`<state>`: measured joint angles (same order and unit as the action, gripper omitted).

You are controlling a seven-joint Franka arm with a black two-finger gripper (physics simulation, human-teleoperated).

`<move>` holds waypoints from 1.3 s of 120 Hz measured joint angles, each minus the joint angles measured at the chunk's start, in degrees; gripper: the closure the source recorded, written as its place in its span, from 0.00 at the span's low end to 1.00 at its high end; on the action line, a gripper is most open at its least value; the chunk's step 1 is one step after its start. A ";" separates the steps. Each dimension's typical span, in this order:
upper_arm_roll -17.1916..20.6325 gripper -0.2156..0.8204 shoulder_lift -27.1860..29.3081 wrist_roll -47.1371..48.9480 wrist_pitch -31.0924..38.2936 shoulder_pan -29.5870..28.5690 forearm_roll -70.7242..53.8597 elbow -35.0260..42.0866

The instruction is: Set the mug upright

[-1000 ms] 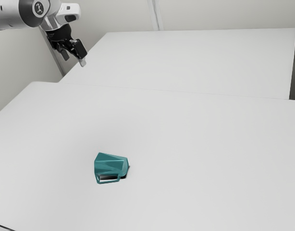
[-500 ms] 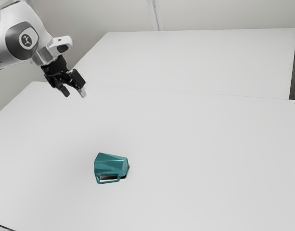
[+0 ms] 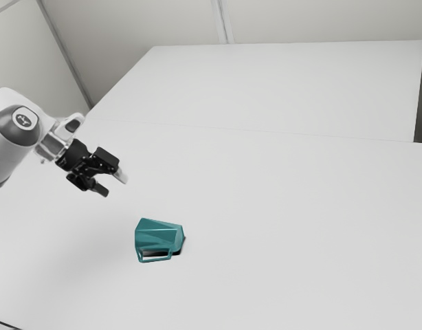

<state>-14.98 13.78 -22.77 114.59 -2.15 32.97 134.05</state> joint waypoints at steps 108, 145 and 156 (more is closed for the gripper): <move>-2.13 0.25 -12.31 -29.79 -1.48 -1.46 21.07 5.98; -1.35 0.25 -14.63 -35.34 -1.37 -0.13 24.71 5.93; -0.71 0.26 -15.30 -36.60 -1.31 0.03 25.78 5.90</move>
<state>-15.69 -1.51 -59.37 113.27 -2.12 58.75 139.95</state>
